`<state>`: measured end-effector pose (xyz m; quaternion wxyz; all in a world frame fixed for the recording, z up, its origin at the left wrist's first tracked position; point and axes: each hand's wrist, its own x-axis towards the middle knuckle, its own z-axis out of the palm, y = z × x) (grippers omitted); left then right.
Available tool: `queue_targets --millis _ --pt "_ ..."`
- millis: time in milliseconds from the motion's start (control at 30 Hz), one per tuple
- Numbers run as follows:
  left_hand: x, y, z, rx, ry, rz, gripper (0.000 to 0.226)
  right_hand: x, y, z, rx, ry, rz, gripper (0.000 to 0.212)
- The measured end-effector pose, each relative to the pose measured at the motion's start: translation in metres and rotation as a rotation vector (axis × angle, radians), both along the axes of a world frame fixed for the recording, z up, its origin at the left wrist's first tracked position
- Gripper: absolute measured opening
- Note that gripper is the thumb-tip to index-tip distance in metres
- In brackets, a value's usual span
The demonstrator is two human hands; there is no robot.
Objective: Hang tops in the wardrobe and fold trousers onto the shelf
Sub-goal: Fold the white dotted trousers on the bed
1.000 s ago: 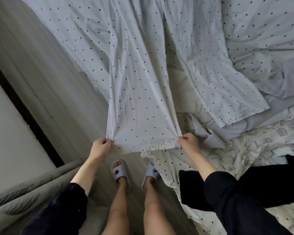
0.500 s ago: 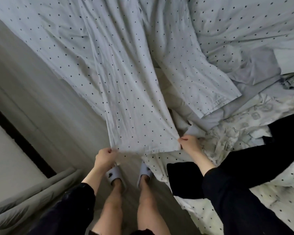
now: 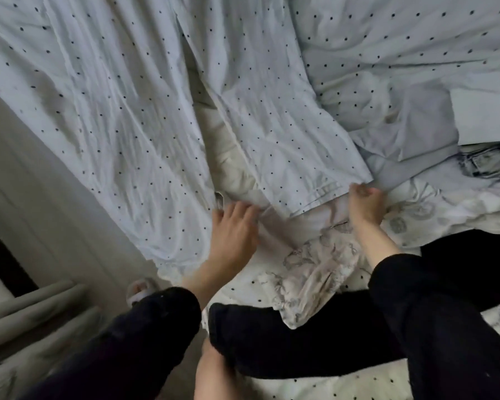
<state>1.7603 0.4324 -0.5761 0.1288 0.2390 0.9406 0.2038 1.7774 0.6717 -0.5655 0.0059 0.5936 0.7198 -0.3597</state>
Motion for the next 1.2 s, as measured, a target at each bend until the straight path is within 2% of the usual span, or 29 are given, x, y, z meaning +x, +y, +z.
queue_targets --millis 67,167,267,333,400,500,533,700,767,867,967,1000,1067,1133,1167,1200 --pt "-0.001 0.044 -0.011 -0.072 0.074 -0.167 0.050 -0.008 0.025 -0.005 -0.078 0.091 -0.051 0.046" --pt "-0.006 0.086 -0.020 -0.242 0.004 -0.246 0.069 -0.016 0.044 -0.015 -0.260 0.188 -0.086 0.041" --pt "-0.011 0.095 -0.028 -0.413 0.061 -0.249 0.063 -0.016 0.054 -0.022 -0.443 0.254 -0.148 0.041" --pt "-0.018 0.096 -0.028 -0.474 0.178 -0.350 0.052 -0.016 0.060 -0.020 -0.543 0.247 -0.171 0.047" --pt "-0.030 0.093 -0.029 -0.447 0.253 -0.416 0.038 -0.019 0.064 -0.019 -0.607 0.261 -0.211 0.048" --pt "-0.038 0.091 -0.016 -0.394 0.272 -0.471 0.029 -0.024 0.064 -0.020 -0.666 0.226 -0.235 0.029" --pt "-0.037 0.092 -0.008 -0.359 0.267 -0.474 0.028 -0.023 0.065 -0.020 -0.662 0.204 -0.240 0.025" --pt "-0.003 0.074 0.015 -0.240 0.035 -0.417 0.018 0.009 0.072 -0.010 -0.518 0.086 -0.258 0.036" --pt "0.015 0.067 0.029 -0.186 -0.010 -0.424 0.028 0.035 0.070 -0.012 -0.525 0.043 -0.270 0.035" --pt "0.041 0.057 0.044 -0.239 -0.014 -0.499 0.035 0.079 0.065 -0.024 -0.488 0.004 -0.283 0.044" --pt "0.059 0.045 0.048 -0.275 -0.057 -0.549 0.034 0.096 0.044 0.007 -0.467 0.016 -0.361 0.019" --pt "0.062 0.041 0.045 -0.276 -0.049 -0.547 0.034 0.097 0.040 0.015 -0.455 0.041 -0.382 0.017" --pt "0.066 0.041 0.047 -0.232 -0.067 -0.515 0.030 0.099 0.040 0.019 -0.417 0.063 -0.398 0.026" --pt "0.067 0.044 0.046 -0.162 -0.107 -0.500 0.015 0.097 0.042 0.024 -0.355 0.055 -0.395 0.036" --pt "0.068 0.047 0.043 -0.177 -0.141 -0.495 0.013 0.095 0.043 0.028 -0.319 0.036 -0.374 0.036" --pt "0.070 0.048 0.038 -0.203 -0.166 -0.505 0.022 0.094 0.043 0.031 -0.288 0.001 -0.343 0.035"
